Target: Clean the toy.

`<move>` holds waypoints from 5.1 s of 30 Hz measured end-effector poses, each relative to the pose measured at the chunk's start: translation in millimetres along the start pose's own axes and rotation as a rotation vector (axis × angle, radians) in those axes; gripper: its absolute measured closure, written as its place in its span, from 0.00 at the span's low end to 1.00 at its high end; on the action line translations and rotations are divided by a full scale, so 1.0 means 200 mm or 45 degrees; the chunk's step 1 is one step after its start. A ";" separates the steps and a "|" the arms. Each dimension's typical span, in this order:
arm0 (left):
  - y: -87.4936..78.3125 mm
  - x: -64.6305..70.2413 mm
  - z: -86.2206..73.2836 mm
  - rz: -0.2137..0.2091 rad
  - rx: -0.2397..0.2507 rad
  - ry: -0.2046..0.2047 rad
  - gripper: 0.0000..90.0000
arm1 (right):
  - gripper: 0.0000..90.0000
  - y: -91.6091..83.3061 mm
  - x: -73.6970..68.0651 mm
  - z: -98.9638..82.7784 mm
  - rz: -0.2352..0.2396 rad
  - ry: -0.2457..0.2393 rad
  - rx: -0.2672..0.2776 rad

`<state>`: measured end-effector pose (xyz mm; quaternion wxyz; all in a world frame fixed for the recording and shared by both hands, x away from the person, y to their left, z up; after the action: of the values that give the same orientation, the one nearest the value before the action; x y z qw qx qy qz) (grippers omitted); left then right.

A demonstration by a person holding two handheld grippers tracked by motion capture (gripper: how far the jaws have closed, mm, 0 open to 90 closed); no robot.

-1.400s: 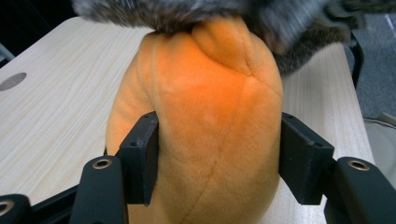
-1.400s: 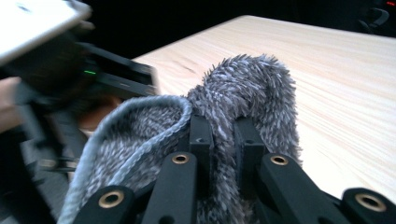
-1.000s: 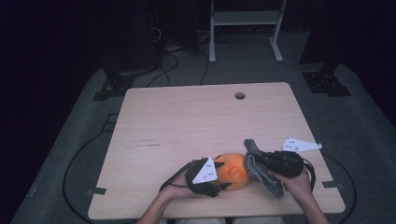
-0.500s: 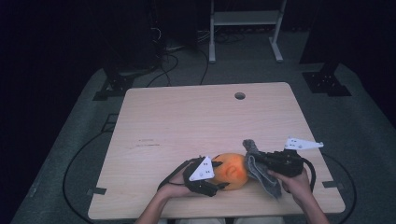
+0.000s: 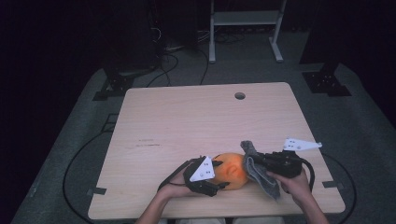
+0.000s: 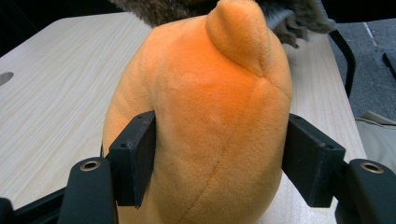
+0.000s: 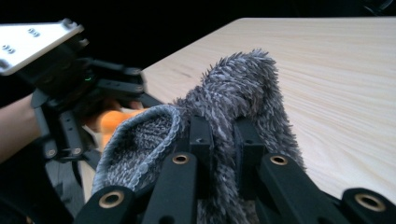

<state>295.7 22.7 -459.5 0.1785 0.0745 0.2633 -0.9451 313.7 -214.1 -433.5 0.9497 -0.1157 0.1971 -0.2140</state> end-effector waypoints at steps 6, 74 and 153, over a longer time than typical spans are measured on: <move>0.00 -0.02 -0.01 0.005 0.022 -0.039 0.35 | 0.89 -0.02 0.11 -0.08 -0.111 0.087 -0.066; 0.04 -0.08 -0.01 0.116 0.107 -0.237 0.33 | 0.89 -0.02 -0.04 0.03 -0.083 -0.058 0.012; 0.04 -0.08 0.04 0.138 0.070 -0.262 0.34 | 0.89 -0.05 0.07 -0.05 -0.283 -0.009 -0.063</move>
<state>313.1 16.6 -452.8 0.2533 -0.0038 0.2130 -0.9436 316.8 -230.5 -443.2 0.9177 -0.1610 0.1848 -0.3126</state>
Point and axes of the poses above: each handheld gripper's, and its own axes: y roughly forward along the jaws, z roughly out of its top, x roughly to its right, the point moved 4 cm from there along y, roughly forward along the jaws, and after that the axes turned 5 degrees about z, right-handed, at the moved point
